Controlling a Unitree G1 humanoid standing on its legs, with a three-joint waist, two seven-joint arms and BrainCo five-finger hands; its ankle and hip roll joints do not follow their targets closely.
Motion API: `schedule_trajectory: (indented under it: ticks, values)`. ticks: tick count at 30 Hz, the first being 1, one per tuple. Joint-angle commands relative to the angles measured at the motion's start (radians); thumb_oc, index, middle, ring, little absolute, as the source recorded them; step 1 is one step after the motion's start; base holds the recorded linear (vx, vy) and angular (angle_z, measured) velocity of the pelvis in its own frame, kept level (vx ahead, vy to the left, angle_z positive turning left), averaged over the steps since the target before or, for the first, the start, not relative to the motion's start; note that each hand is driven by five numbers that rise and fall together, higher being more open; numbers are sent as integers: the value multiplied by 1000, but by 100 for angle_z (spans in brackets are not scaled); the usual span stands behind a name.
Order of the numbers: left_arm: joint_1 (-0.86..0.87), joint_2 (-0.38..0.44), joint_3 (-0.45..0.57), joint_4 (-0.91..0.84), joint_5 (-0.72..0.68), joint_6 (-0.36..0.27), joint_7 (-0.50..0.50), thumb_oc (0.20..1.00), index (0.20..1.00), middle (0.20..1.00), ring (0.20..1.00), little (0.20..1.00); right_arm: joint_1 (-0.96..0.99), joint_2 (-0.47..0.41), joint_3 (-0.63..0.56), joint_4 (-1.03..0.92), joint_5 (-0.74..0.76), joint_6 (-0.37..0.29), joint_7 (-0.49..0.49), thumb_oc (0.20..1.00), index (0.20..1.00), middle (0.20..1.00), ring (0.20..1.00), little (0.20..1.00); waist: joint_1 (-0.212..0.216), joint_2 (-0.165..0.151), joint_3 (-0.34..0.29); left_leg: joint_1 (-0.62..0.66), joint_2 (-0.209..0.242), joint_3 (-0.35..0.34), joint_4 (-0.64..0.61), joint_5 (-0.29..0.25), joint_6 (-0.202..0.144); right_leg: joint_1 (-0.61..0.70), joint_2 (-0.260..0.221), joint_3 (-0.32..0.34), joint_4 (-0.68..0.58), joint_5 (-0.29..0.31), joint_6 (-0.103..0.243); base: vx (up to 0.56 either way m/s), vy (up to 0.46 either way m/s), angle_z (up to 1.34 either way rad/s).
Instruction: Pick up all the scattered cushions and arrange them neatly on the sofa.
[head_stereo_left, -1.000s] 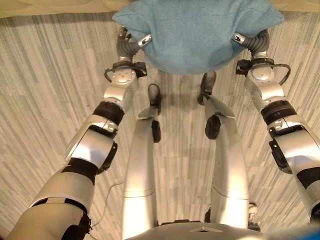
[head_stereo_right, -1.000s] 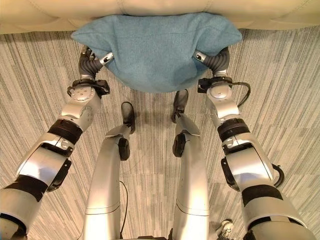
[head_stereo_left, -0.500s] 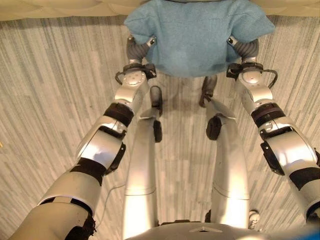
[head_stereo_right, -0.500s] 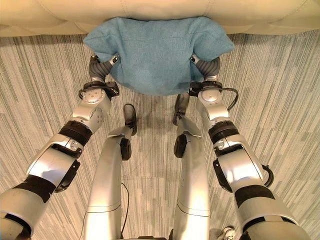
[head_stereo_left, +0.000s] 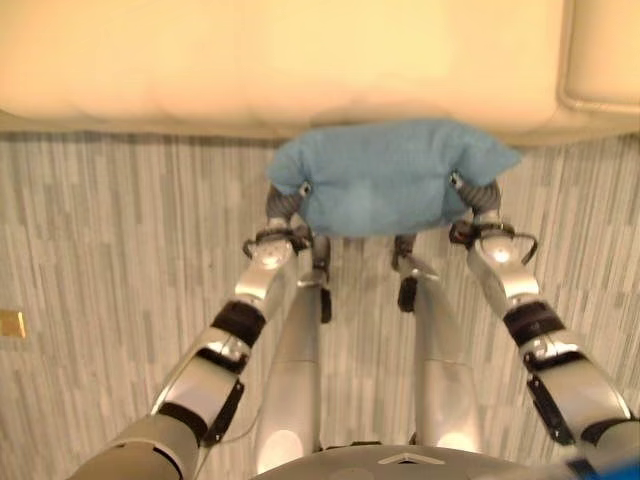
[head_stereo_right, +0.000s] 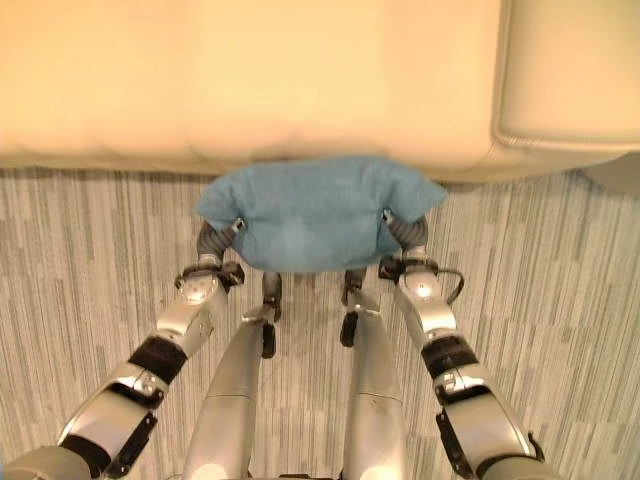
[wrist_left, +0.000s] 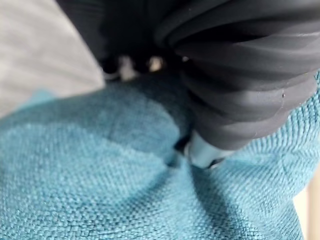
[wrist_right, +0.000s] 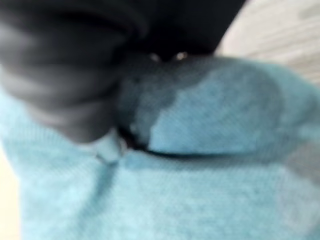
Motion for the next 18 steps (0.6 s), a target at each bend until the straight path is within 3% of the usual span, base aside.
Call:
schedule_trajectory:
  ticks: [1,5,9,18]
  values:
    - [65,-23,-6,-68,68,-58,-56,200,200,200,200,200,96,36,-29,-85,-47,-89,18,200,200,200,200,200,-8,15,-125,141,-8,-43,-210,134,-21,212,17,-18,-108,-50,93,35,26,8]
    - [140,8,-4,-116,109,-48,-78,200,200,200,200,200,175,25,-55,-114,-68,-78,29,200,200,200,200,200,-10,13,-128,310,-2,-45,-277,144,-29,395,26,-34,-188,-45,96,80,15,-1]
    - [264,34,11,-167,131,-34,-132,200,200,200,200,200,277,15,-73,-142,-112,-53,65,200,200,200,200,200,-13,17,-171,521,6,-35,-361,141,-32,625,40,-48,-292,-33,108,197,40,-4]
    - [392,46,40,-205,160,-2,-180,200,200,200,200,200,365,23,-76,-139,-156,-11,120,200,200,200,200,200,6,13,-263,757,-3,-10,-406,84,-10,869,38,-47,-371,-39,133,147,55,-1]
